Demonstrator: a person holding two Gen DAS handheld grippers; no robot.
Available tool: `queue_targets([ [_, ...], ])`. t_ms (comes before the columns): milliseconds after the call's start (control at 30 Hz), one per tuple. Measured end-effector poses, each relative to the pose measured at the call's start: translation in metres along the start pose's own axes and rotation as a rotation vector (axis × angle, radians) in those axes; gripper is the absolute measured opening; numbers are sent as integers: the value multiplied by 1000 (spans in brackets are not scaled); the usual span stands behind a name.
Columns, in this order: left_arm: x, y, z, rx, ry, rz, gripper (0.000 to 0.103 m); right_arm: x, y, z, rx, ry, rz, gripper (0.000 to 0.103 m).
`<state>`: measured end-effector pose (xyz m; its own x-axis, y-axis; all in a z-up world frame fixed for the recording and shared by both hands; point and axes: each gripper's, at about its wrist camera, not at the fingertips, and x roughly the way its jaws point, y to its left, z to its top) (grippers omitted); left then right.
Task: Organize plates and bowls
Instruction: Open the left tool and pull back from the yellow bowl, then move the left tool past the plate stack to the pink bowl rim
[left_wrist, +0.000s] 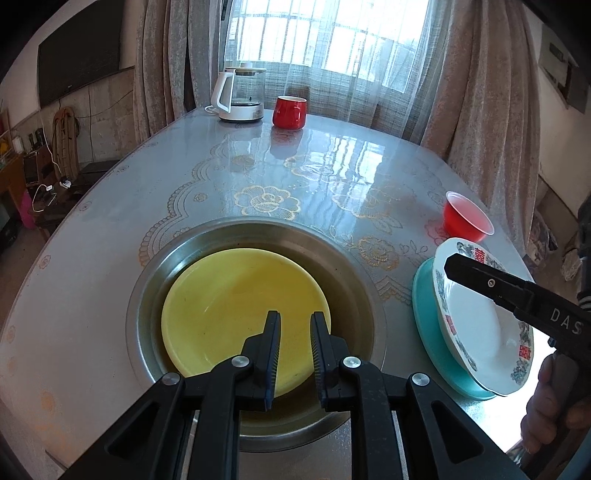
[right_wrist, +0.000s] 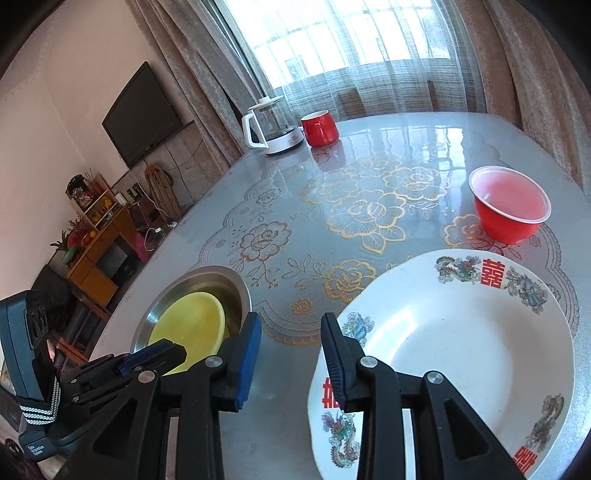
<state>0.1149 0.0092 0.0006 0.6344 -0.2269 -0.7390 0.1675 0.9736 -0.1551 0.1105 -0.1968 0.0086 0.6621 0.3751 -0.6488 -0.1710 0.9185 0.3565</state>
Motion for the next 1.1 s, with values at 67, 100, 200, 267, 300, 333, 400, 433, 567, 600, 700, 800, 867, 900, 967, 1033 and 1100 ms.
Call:
queue_targets([
  [67, -1, -5, 4, 11, -8, -9, 17, -5, -6, 1, 12, -9, -11, 34],
  [100, -2, -7, 6, 18, -11, -13, 17, -7, -9, 2, 17, -13, -17, 34],
  [200, -2, -14, 11, 33, -16, -23, 17, -12, -19, 5, 35, -28, -36, 34],
  [267, 0, -17, 13, 35, -13, -34, 17, -17, -26, 7, 49, -34, -50, 34],
  [300, 1, -19, 14, 35, -10, -39, 17, -19, -30, 7, 54, -37, -57, 34],
  [333, 1, -21, 15, 38, -10, -41, 17, -21, -34, 8, 56, -39, -66, 34],
  [400, 2, -27, 19, 49, -12, -46, 18, -25, -42, 10, 66, -46, -87, 34],
  [433, 2, -30, 20, 56, -15, -47, 20, -28, -47, 11, 75, -50, -95, 34],
  [567, 4, -43, 28, 78, -21, -62, 21, -36, -70, 15, 131, -65, -124, 34],
  [600, 4, -46, 30, 85, -23, -65, 21, -38, -75, 16, 147, -69, -129, 34],
  [700, 7, -56, 36, 97, -23, -78, 22, -44, -90, 18, 182, -76, -150, 34],
  [800, 12, -67, 43, 102, -15, -94, 25, -48, -101, 21, 200, -85, -169, 34],
  [867, 16, -75, 47, 110, -6, -101, 25, -50, -110, 23, 221, -85, -176, 34],
  [900, 18, -78, 49, 111, -2, -106, 25, -50, -115, 24, 233, -84, -180, 34],
  [967, 21, -84, 53, 108, 7, -110, 29, -53, -125, 25, 256, -83, -186, 34],
  [1033, 25, -90, 56, 114, 14, -116, 32, -55, -134, 26, 282, -81, -198, 34],
  [1100, 28, -96, 60, 118, 15, -120, 35, -58, -143, 26, 302, -86, -205, 34],
])
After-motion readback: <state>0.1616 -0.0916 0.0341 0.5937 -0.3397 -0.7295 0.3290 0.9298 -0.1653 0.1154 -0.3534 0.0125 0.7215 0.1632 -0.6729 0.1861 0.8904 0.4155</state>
